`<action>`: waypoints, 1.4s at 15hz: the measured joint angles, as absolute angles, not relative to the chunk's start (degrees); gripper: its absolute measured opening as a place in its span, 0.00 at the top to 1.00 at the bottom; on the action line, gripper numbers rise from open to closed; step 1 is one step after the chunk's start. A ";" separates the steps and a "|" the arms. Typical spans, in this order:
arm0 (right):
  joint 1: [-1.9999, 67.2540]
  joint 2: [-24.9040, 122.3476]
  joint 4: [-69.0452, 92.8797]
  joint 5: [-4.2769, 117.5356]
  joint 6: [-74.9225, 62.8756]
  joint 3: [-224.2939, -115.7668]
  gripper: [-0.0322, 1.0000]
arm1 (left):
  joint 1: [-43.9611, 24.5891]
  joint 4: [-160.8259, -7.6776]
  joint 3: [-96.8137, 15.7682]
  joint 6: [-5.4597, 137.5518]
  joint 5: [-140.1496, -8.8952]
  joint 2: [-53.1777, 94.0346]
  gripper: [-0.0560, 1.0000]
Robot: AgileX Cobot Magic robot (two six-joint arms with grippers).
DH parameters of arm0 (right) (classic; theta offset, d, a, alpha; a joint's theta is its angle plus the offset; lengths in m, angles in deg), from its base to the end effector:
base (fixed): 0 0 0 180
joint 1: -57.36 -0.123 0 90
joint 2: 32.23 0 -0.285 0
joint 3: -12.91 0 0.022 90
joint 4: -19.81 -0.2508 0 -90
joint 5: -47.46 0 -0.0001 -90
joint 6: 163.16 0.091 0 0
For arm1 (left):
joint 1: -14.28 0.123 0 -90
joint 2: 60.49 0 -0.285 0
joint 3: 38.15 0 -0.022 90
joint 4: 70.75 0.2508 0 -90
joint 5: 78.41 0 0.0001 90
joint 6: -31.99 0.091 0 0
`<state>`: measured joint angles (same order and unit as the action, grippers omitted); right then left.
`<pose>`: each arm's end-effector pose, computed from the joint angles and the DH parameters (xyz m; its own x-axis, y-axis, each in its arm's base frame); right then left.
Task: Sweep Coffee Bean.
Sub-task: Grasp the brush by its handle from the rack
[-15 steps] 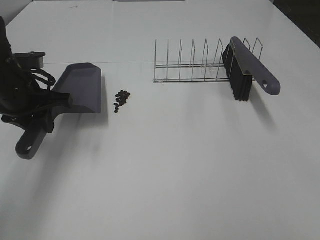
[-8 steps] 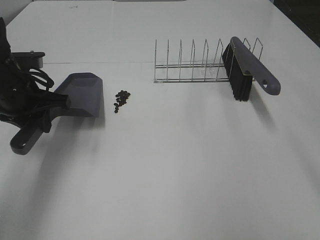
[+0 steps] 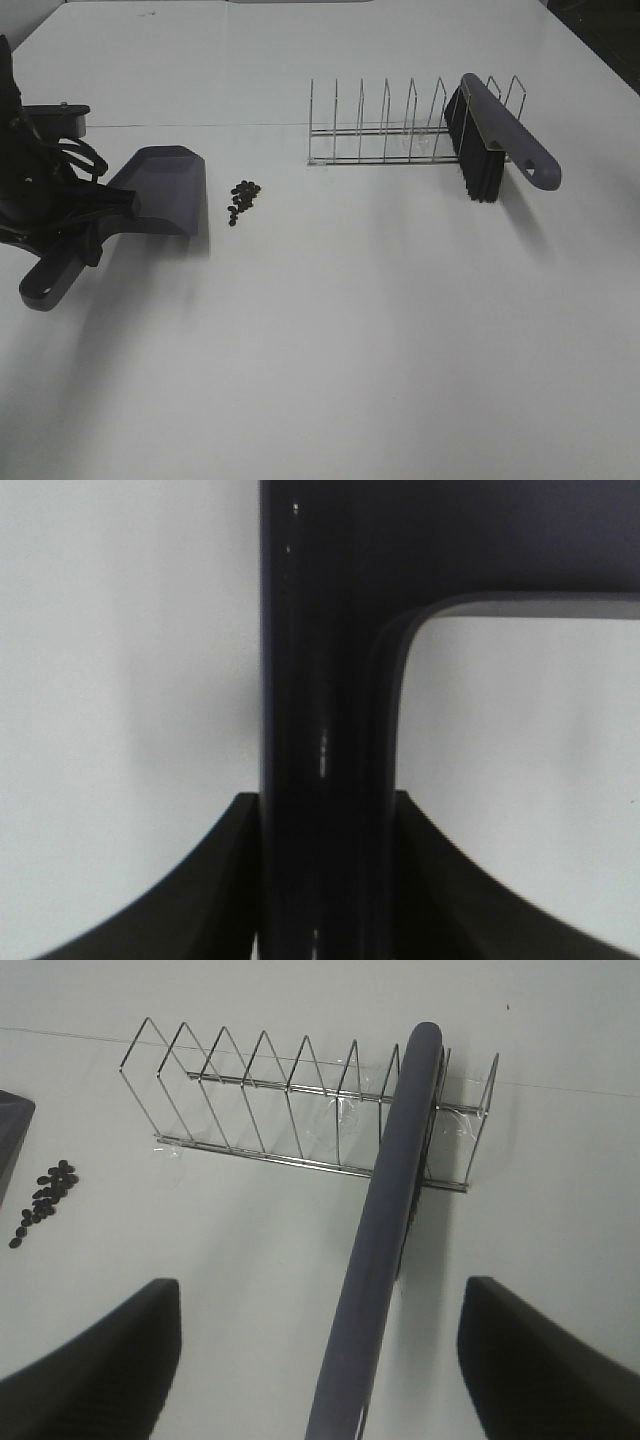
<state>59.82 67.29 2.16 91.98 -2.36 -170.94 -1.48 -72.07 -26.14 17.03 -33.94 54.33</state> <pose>0.3579 0.0040 0.3342 -0.7362 -0.0777 -0.6723 -0.1814 0.9797 0.0854 0.3338 -0.0957 0.1590 -0.9900 -0.0053 -0.1412 0.0028 0.9984 -0.0568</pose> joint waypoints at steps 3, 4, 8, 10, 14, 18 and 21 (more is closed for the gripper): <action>59.76 79.26 2.91 97.65 1.66 -183.49 0.44 | -1.48 -72.13 -26.14 17.03 -33.94 54.33 0.65; 59.25 83.27 4.86 99.60 4.00 -188.30 0.45 | -1.48 -72.24 -26.14 17.03 -33.94 54.33 0.65; 55.24 97.77 16.09 105.22 11.97 -204.35 0.46 | -1.48 -72.47 -26.14 17.03 -33.94 54.33 0.65; 54.61 103.38 16.83 107.34 13.29 -210.65 0.46 | -1.48 -72.47 -26.14 17.03 -33.09 54.33 0.65; 54.55 112.15 17.52 108.88 13.34 -216.49 0.46 | -1.48 -73.96 -26.14 17.03 -32.51 54.33 0.65; 54.55 116.50 19.81 107.22 13.40 -216.66 0.46 | -1.48 -74.13 -26.14 17.03 -32.51 54.33 0.65; 54.55 118.62 20.38 104.87 13.40 -216.66 0.54 | -1.48 -74.13 -26.14 17.03 -32.51 54.33 0.65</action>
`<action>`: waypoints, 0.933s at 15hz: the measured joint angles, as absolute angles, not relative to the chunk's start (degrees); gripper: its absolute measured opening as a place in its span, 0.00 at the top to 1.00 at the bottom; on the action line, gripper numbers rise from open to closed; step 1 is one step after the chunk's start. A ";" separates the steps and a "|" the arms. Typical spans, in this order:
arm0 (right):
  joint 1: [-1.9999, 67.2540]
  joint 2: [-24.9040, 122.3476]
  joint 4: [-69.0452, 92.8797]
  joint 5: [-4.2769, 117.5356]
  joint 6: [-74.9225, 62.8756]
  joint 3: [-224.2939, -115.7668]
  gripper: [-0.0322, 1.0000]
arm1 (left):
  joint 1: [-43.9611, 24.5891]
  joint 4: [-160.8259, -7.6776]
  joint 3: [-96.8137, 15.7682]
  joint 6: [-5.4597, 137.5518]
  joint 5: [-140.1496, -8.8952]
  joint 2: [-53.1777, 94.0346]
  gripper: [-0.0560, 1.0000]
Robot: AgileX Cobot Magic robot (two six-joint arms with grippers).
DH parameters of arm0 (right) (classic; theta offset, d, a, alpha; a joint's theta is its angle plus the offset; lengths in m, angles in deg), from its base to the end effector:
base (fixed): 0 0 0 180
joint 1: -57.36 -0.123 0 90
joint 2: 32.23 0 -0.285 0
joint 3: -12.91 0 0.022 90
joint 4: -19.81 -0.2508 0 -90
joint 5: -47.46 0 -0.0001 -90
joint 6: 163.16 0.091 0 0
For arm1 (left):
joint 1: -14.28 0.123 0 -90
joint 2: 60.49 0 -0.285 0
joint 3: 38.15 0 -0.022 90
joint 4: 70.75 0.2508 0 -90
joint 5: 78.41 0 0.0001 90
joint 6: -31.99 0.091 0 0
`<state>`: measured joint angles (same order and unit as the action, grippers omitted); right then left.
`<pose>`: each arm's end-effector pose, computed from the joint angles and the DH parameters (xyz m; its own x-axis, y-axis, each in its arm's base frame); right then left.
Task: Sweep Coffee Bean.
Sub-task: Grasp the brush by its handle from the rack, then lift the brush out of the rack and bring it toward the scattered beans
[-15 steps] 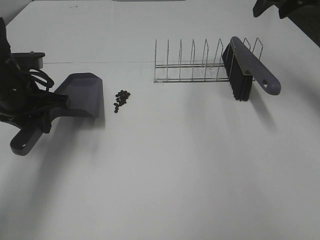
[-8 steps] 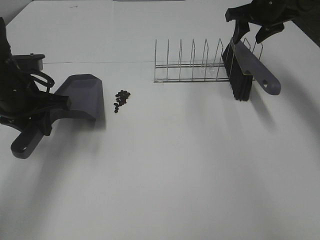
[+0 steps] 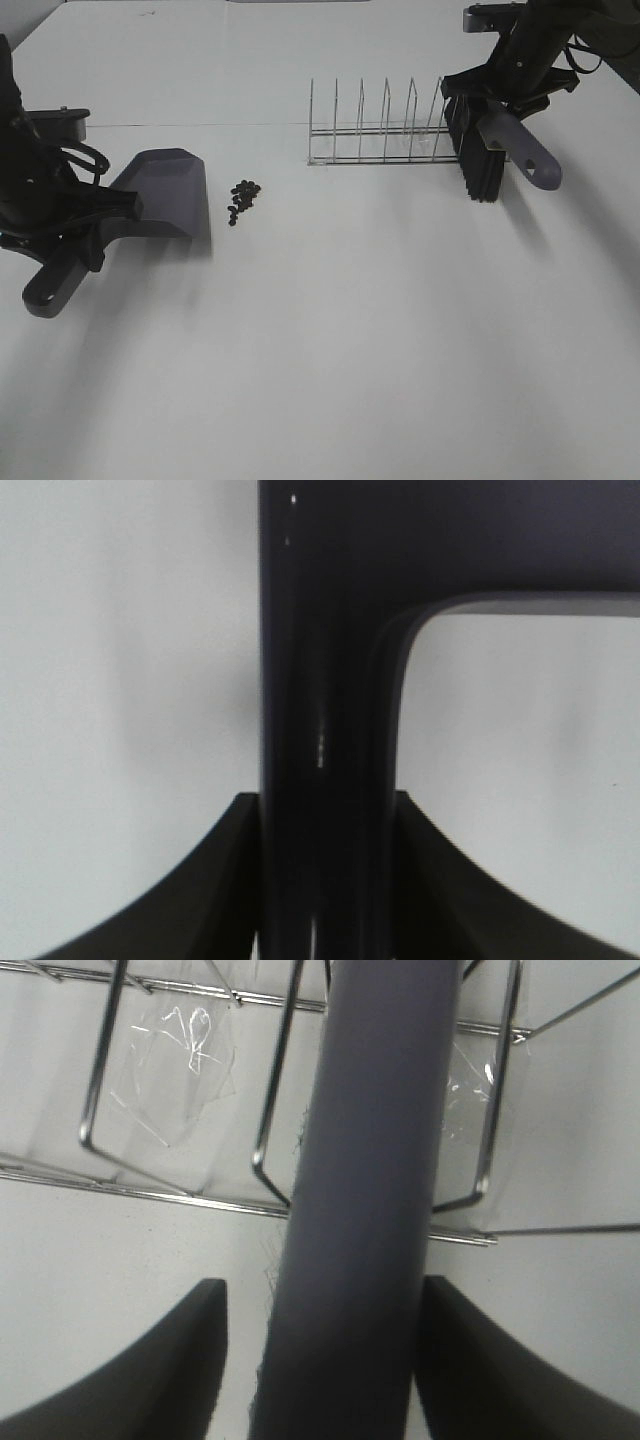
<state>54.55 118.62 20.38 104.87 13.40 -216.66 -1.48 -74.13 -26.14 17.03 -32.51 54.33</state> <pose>0.5315 0.0253 0.1495 -0.9255 -0.1109 -0.3621 -0.1067 0.9938 -0.0315 0.3310 -0.0974 0.1588 -0.9936 -0.0285 -0.1091 -0.0201 0.9968 -0.0780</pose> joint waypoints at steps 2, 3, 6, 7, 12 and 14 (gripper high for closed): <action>54.61 118.91 21.07 104.76 14.15 -216.66 0.69 | -1.48 -74.13 -26.14 17.03 -32.51 54.33 0.65; 54.66 118.91 21.07 104.76 14.26 -216.66 0.69 | -1.48 -74.13 -26.14 17.03 -32.51 54.33 0.65; 54.66 118.91 21.07 105.33 16.09 -216.66 0.69 | -1.48 -74.13 -26.14 17.03 -32.51 54.33 0.65; 54.61 118.74 21.13 105.62 16.44 -216.66 0.69 | -1.48 -74.13 -26.14 17.03 -32.51 54.33 0.65; 54.61 112.21 22.85 106.53 18.04 -216.66 0.69 | -1.48 -74.13 -26.14 17.03 -32.51 54.33 0.65; 54.61 107.62 22.79 106.76 19.88 -216.66 0.69 | -1.48 -74.13 -26.14 17.03 -32.51 54.33 0.65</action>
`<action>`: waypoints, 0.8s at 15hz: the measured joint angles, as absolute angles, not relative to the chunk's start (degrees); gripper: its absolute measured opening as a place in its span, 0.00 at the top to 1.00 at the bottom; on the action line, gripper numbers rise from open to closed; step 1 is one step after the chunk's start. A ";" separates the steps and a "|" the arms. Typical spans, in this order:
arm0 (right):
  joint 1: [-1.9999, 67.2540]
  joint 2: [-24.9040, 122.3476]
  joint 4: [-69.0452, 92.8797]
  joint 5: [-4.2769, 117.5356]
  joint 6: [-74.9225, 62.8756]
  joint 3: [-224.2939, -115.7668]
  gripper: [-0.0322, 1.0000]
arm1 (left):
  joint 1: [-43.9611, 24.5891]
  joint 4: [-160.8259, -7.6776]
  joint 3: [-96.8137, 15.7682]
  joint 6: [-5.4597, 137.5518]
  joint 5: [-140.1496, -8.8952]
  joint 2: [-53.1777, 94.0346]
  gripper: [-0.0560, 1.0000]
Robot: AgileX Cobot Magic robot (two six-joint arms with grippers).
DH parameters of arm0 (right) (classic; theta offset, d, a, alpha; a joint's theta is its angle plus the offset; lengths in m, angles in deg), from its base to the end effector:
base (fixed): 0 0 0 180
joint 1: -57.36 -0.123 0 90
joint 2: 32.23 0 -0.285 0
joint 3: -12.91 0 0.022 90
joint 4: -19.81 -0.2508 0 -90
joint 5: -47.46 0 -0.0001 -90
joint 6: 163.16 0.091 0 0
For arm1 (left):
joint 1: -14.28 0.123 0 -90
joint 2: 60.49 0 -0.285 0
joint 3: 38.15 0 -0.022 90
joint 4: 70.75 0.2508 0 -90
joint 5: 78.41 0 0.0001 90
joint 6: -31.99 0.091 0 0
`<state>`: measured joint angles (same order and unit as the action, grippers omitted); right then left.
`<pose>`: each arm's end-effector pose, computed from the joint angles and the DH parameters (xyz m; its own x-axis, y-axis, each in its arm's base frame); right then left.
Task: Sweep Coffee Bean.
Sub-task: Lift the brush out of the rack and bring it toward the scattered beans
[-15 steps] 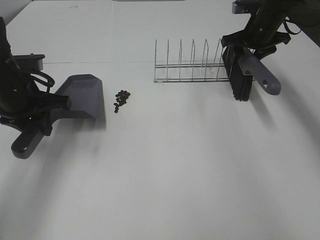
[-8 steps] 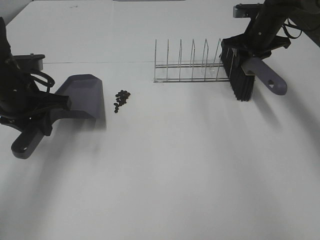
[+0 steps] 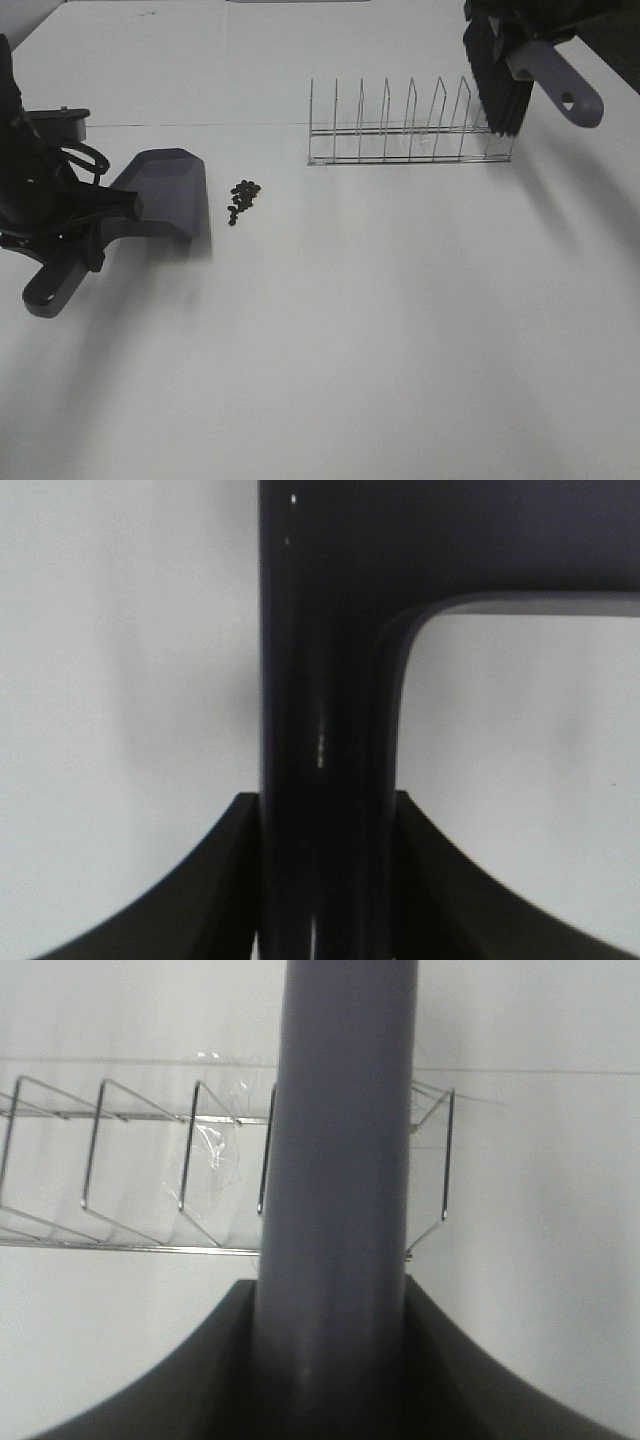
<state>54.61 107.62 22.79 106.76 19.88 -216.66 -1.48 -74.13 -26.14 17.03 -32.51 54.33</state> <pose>0.5143 0.0206 0.2491 -0.8614 -0.0149 -0.5077 -0.0025 0.9997 -0.0251 0.3310 -0.0974 0.1588 -0.9936 -0.0285 -0.1091 -0.0201 0.9968 -0.0780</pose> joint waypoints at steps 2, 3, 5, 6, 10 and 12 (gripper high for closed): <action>54.61 102.41 18.78 111.35 19.07 -216.66 0.69 | -1.48 -74.13 -26.14 17.03 -32.51 54.33 0.65; 54.61 100.86 16.14 112.89 17.81 -216.66 0.69 | -1.48 -74.13 -26.14 17.03 -32.51 54.33 0.65; 54.43 98.51 12.82 116.91 16.38 -216.66 0.69 | -1.48 -74.13 -26.14 17.03 -32.51 54.33 0.65; 53.86 97.48 12.99 117.54 16.04 -216.55 0.69 | -1.48 -74.25 -26.14 17.03 -32.34 54.44 0.65; 46.99 95.02 15.69 117.48 16.04 -209.39 0.69 | -3.08 -75.45 -26.14 17.21 -29.13 58.11 0.65; 43.32 95.02 20.16 117.71 18.50 -204.35 0.69 | -3.31 -75.74 -26.14 17.21 -28.79 60.17 0.65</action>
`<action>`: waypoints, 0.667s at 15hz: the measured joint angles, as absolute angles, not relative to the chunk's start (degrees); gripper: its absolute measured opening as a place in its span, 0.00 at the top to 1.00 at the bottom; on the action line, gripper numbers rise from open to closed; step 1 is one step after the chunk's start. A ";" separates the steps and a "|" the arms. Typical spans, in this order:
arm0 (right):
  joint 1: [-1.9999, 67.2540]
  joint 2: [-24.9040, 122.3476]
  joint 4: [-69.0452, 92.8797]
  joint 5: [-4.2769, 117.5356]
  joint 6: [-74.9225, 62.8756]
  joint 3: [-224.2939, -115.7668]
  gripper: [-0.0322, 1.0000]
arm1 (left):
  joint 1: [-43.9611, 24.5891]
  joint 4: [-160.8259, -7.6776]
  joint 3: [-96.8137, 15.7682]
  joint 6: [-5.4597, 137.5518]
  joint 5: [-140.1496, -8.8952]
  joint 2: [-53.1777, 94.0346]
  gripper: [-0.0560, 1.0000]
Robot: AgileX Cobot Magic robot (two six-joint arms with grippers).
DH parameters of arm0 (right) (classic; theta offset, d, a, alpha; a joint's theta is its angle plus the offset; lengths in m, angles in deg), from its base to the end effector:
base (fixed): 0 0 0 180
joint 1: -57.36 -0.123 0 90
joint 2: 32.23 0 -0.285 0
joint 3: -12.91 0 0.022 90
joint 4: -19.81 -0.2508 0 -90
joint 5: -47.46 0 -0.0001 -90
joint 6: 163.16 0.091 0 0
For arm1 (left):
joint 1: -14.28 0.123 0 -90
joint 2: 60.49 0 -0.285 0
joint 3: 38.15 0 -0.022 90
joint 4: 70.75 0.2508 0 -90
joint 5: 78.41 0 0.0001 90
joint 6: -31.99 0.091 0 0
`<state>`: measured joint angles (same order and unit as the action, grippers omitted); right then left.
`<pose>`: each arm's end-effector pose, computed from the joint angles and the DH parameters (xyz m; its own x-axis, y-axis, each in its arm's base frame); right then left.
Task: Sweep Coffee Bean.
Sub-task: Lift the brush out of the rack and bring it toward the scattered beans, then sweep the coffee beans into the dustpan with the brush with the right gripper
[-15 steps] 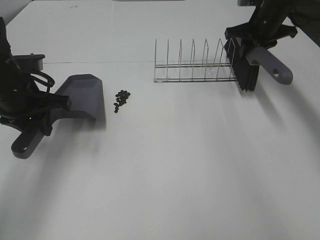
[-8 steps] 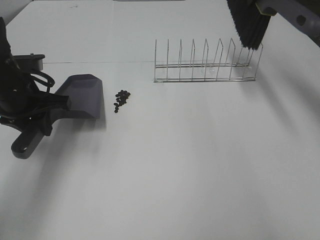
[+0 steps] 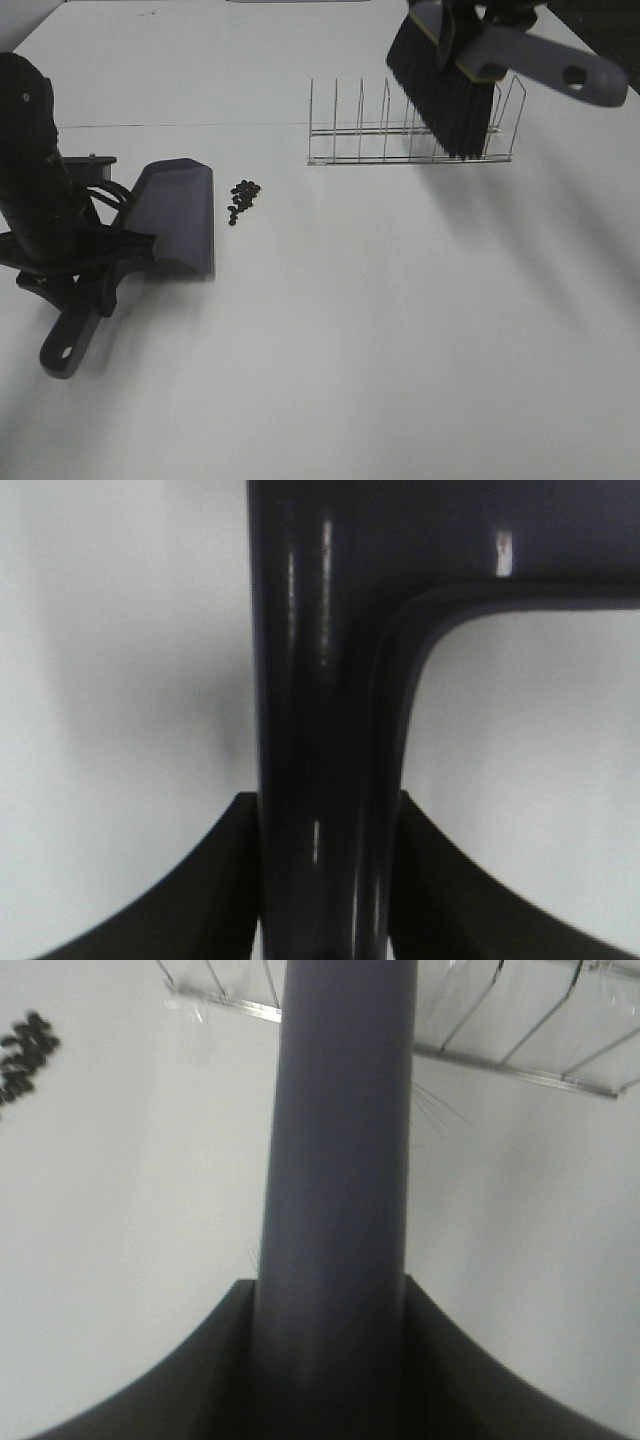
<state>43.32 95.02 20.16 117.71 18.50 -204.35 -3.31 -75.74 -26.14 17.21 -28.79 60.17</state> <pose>0.4405 0.1096 0.2862 -0.9191 -0.2021 -0.3381 -0.2161 0.9764 0.0037 0.3233 -0.1088 0.1236 -0.9984 -0.0073 0.0567 -0.0102 0.9986 -0.0512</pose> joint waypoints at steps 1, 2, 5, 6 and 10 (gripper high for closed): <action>40.68 95.02 24.22 117.13 21.31 -200.51 0.69 | -3.37 -75.80 -26.14 17.21 -28.62 61.43 0.65; 37.70 95.02 29.27 114.79 24.06 -196.90 0.69 | -3.37 -75.85 -26.14 17.43 -28.62 62.69 0.65; 30.37 96.85 38.78 107.97 33.00 -191.23 0.69 | -3.37 -76.77 -26.31 18.35 -28.96 65.04 0.65; 28.94 98.63 39.81 106.31 34.77 -191.11 0.69 | -3.37 -76.94 -26.42 18.47 -28.90 65.16 0.65; 27.05 107.45 40.38 105.45 35.23 -195.52 0.69 | -3.37 -77.74 -26.48 19.15 -29.53 65.21 0.65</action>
